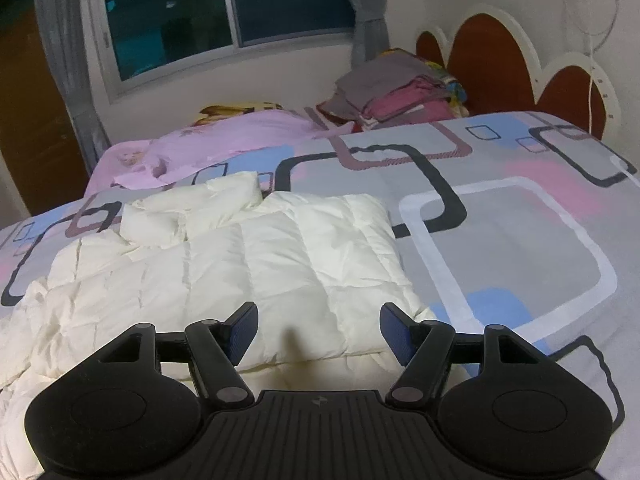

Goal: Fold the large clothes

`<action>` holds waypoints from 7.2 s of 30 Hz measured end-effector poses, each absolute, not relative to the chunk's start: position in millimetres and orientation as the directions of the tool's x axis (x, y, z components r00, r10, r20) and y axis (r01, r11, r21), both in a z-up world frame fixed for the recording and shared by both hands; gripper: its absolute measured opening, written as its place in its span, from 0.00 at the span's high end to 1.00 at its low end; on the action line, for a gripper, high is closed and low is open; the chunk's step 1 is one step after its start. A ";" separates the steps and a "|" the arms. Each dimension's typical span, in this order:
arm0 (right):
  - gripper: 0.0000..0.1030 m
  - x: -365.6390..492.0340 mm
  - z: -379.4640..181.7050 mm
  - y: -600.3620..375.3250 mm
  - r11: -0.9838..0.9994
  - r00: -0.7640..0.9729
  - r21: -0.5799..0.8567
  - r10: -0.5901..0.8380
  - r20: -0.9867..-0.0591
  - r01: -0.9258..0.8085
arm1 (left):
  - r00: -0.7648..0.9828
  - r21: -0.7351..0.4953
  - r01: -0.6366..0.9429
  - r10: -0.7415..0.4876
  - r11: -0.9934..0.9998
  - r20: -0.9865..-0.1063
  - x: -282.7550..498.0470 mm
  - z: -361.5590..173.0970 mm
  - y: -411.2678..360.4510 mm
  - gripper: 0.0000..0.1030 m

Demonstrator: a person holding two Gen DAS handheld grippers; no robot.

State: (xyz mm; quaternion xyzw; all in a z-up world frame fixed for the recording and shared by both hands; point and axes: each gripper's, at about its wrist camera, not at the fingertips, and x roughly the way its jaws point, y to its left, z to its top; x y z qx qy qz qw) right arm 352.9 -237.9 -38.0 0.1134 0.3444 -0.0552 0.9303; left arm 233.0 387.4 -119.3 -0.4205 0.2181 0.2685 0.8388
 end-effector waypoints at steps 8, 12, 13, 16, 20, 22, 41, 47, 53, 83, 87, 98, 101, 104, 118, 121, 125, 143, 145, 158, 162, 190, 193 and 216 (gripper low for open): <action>0.35 359.9 -30.9 -237.7 0.969 0.769 0.173 -0.025 -0.639 0.176 | 0.885 -0.446 -0.365 0.157 0.817 -0.437 284.5 -47.3 292.5 0.94; 0.35 366.3 -34.0 -244.0 0.965 0.775 0.202 0.000 -0.632 0.165 | 0.907 -0.367 -0.177 0.006 0.913 -0.422 314.7 -25.3 214.9 0.94; 0.35 367.6 -35.1 -246.7 0.964 0.776 0.211 0.006 -0.630 0.163 | 0.905 -0.345 -0.141 -0.021 0.928 -0.425 321.8 -22.1 196.0 0.94; 0.35 371.9 -38.6 -259.7 0.956 0.779 0.242 0.023 -0.627 0.167 | 0.895 -0.299 -0.028 -0.110 0.954 -0.431 341.7 -16.1 138.1 0.94; 0.35 373.4 -40.5 -285.8 0.938 0.785 0.296 0.042 -0.619 0.183 | 0.868 -0.246 0.107 -0.211 0.963 -0.449 364.7 -14.3 66.5 0.94; 0.35 372.9 -41.3 -299.4 0.929 0.788 0.317 0.048 -0.614 0.190 | 0.850 -0.231 0.159 -0.252 0.960 -0.463 374.7 -14.8 32.8 0.94; 0.04 347.7 -50.7 -375.5 0.874 0.788 0.425 0.084 -0.610 0.236 | 0.603 -0.174 0.482 -0.469 0.859 -0.645 392.8 -100.5 -134.2 0.33; 0.05 352.4 -40.8 -358.2 0.868 0.806 0.475 0.175 -0.565 0.145 | 0.688 -0.171 0.455 -0.467 0.874 -0.555 364.9 -70.3 -90.1 0.38; 0.15 374.1 -52.3 -324.5 0.865 0.769 0.496 0.269 -0.580 0.071 | 0.776 -0.114 0.167 -0.202 0.979 -0.598 337.6 -66.1 45.8 0.64; 0.03 389.1 -58.1 -306.3 0.902 0.795 0.420 0.177 -0.581 0.106 | 0.706 0.062 0.050 0.008 0.997 -0.708 367.2 -117.1 127.3 0.70; 0.31 399.8 -66.4 -303.8 0.887 0.751 0.454 0.243 -0.614 0.083 | 0.715 0.034 0.039 -0.004 0.999 -0.699 366.2 -118.4 130.0 0.69; 0.93 401.1 -67.0 -287.4 0.887 0.725 0.460 0.298 -0.621 0.030 | 0.708 0.025 0.049 -0.016 0.998 -0.706 368.3 -120.2 131.6 0.69; 0.93 395.5 -64.0 -287.7 0.909 0.730 0.415 0.260 -0.633 0.036 | 0.705 0.033 0.055 -0.015 0.998 -0.709 369.0 -121.5 129.9 0.68; 0.93 405.2 -81.5 -284.0 0.923 0.689 0.380 0.238 -0.685 0.059 | 0.698 0.040 0.061 -0.014 0.997 -0.716 371.0 -123.6 129.6 0.68; 0.35 386.0 -49.7 -304.3 0.938 0.762 0.332 0.141 -0.632 0.101 | 0.737 0.027 0.102 -0.058 0.994 -0.673 349.0 -101.1 145.9 0.29; 0.38 387.0 -37.7 -307.6 0.944 0.781 0.315 0.124 -0.612 0.096 | 0.768 0.001 0.098 -0.075 0.995 -0.636 342.9 -88.3 150.7 0.37; 0.63 398.0 -36.9 -301.1 0.949 0.767 0.302 0.131 -0.629 0.086 | 0.799 -0.031 0.110 -0.107 0.993 -0.592 357.0 -76.0 142.2 0.42; 0.64 438.1 -105.0 -261.9 0.983 0.660 0.177 0.105 -0.744 0.043 | 0.708 -0.013 0.240 -0.184 0.971 -0.681 415.8 -124.6 90.1 0.39; 0.63 430.9 -94.0 -265.5 0.982 0.663 0.180 0.094 -0.743 0.062 | 0.712 -0.007 0.242 -0.183 0.970 -0.678 408.1 -117.0 92.5 0.29; 0.26 255.0 -71.7 -337.7 0.929 0.675 0.295 0.072 -0.734 0.222 | 0.707 -0.039 0.157 -0.140 0.987 -0.693 292.2 -99.2 172.7 0.20; 0.26 219.1 -82.5 -352.9 0.910 0.649 0.343 0.115 -0.752 0.235 | 0.684 -0.081 0.112 -0.136 0.990 -0.717 253.1 -100.5 186.4 0.25; 0.70 127.2 -133.5 -378.9 0.608 0.610 0.766 0.532 -0.588 0.209 | 0.607 -0.476 -0.010 -0.373 0.879 -0.702 156.1 -126.2 195.0 0.81; 0.85 119.5 -117.1 -377.3 0.640 0.648 0.756 0.519 -0.557 0.138 | 0.657 -0.499 0.010 -0.382 0.867 -0.650 149.5 -117.4 195.5 0.92; 0.85 180.3 -25.9 -382.5 0.618 0.748 0.785 0.540 -0.385 -0.042 | 0.803 -0.575 0.036 -0.367 0.817 -0.470 163.5 -47.8 197.0 0.93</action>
